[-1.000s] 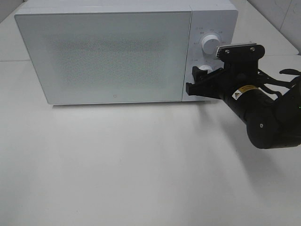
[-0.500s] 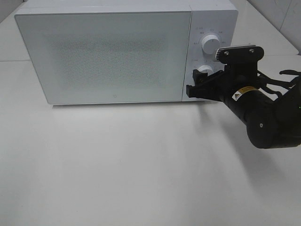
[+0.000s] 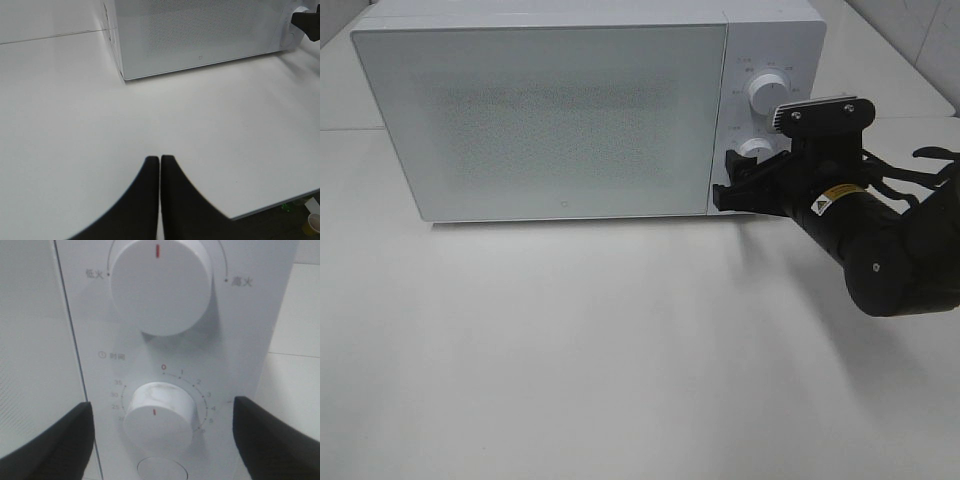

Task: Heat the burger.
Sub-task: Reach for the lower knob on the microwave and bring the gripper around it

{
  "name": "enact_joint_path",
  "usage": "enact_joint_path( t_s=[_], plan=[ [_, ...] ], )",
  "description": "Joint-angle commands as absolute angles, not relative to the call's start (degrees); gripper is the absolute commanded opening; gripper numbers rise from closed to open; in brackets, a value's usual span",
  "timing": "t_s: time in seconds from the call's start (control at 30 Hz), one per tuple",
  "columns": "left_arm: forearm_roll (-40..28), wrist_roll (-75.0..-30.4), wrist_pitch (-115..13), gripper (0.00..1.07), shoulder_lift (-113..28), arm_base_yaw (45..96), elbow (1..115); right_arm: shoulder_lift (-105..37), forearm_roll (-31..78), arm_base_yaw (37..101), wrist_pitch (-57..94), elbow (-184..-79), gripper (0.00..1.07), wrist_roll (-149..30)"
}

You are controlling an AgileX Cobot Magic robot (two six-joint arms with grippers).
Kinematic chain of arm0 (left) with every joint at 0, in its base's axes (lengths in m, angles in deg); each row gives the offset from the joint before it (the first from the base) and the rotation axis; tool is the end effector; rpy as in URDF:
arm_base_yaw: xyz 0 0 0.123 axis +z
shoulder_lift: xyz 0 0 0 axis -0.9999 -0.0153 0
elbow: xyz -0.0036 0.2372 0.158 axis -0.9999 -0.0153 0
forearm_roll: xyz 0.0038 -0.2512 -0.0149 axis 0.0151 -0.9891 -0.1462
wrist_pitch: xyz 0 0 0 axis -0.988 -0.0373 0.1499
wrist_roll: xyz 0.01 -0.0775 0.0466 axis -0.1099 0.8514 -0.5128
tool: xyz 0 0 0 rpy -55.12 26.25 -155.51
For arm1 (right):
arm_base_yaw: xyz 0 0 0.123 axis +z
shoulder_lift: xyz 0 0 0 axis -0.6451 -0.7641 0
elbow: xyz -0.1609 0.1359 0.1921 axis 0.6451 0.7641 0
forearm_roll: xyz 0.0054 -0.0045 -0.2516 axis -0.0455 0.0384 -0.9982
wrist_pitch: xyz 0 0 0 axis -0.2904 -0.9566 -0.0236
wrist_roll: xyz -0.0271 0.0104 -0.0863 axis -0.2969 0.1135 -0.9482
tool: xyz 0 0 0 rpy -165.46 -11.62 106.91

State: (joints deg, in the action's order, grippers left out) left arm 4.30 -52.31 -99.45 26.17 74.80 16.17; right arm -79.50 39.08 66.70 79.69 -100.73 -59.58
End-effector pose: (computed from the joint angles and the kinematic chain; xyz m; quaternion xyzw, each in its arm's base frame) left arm -0.0064 -0.0046 0.2790 0.1314 0.8361 -0.0891 0.5251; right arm 0.3100 0.1300 0.1197 -0.0793 0.7531 0.0704 0.6493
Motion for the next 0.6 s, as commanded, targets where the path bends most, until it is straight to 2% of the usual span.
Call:
enact_joint_path(
  t_s=[0.03, 0.4, 0.6],
  plan=[
    [3.73, -52.19, -98.88, 0.00, 27.09, 74.97, 16.05, -79.61, 38.51, 66.76, 79.86, -101.65, 0.70, -60.21],
    [3.73, -52.19, -98.88, 0.00, 27.09, 74.97, 16.05, -80.59, 40.51, 66.76, 76.25, -103.94, 0.69, -60.21],
    [3.73, -52.19, -98.88, 0.00, 27.09, 74.97, 16.05, -80.59, 40.40, 66.76, 77.51, -103.94, 0.61, -60.15]
  ],
)
